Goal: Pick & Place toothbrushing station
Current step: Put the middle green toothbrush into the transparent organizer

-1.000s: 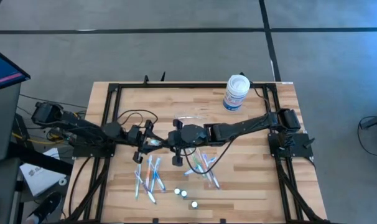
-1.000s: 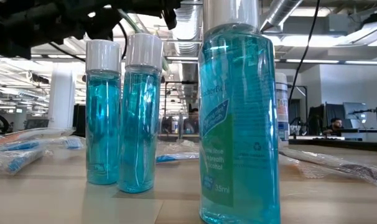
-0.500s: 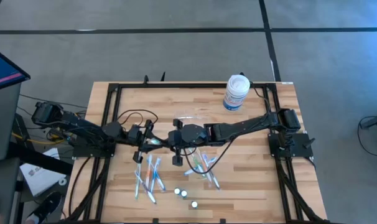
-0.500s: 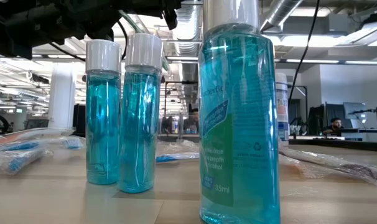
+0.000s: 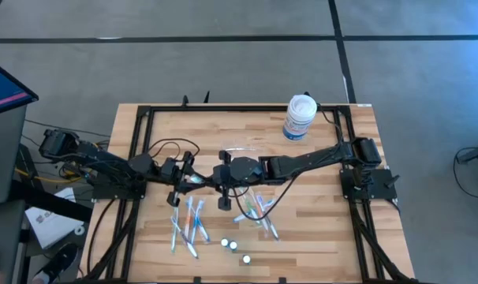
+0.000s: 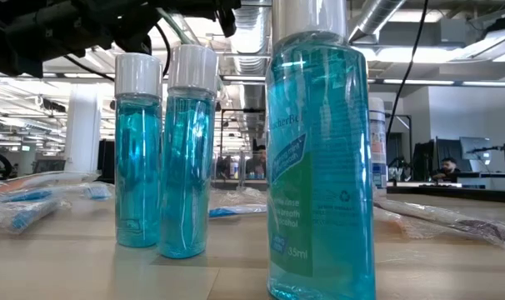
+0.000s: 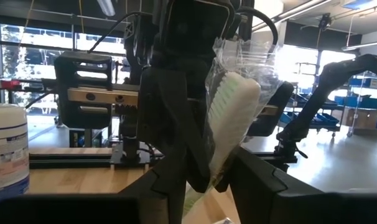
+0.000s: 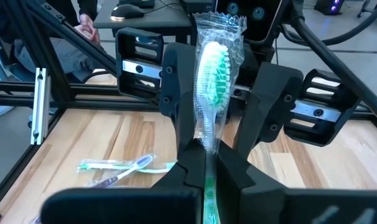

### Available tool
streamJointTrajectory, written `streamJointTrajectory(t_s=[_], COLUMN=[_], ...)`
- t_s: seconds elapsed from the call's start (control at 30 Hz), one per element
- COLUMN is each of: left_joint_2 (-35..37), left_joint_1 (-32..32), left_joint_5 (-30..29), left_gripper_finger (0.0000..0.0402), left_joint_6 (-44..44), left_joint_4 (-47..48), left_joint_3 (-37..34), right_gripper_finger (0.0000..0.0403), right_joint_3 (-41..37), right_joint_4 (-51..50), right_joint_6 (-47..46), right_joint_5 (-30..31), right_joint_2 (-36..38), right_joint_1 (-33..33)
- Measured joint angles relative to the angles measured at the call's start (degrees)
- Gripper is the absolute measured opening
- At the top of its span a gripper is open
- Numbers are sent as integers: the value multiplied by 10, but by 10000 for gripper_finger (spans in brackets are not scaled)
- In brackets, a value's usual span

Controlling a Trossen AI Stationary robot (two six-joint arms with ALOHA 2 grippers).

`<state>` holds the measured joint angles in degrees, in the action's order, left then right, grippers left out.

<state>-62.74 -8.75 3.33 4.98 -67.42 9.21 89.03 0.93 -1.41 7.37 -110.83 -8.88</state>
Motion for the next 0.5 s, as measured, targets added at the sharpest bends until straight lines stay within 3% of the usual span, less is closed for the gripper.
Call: streamJointTrajectory(t_s=[0.5], left_joint_2=[2], left_joint_1=[-2], left_joint_5=[0], left_gripper_finger=[105], left_joint_6=[0], left_joint_4=[-7], left_joint_3=[0], right_gripper_finger=[6], right_joint_3=[-1], right_joint_4=[-6], right_joint_6=[-1], right_joint_5=[0], right_joint_2=[0], right_joint_1=[-1])
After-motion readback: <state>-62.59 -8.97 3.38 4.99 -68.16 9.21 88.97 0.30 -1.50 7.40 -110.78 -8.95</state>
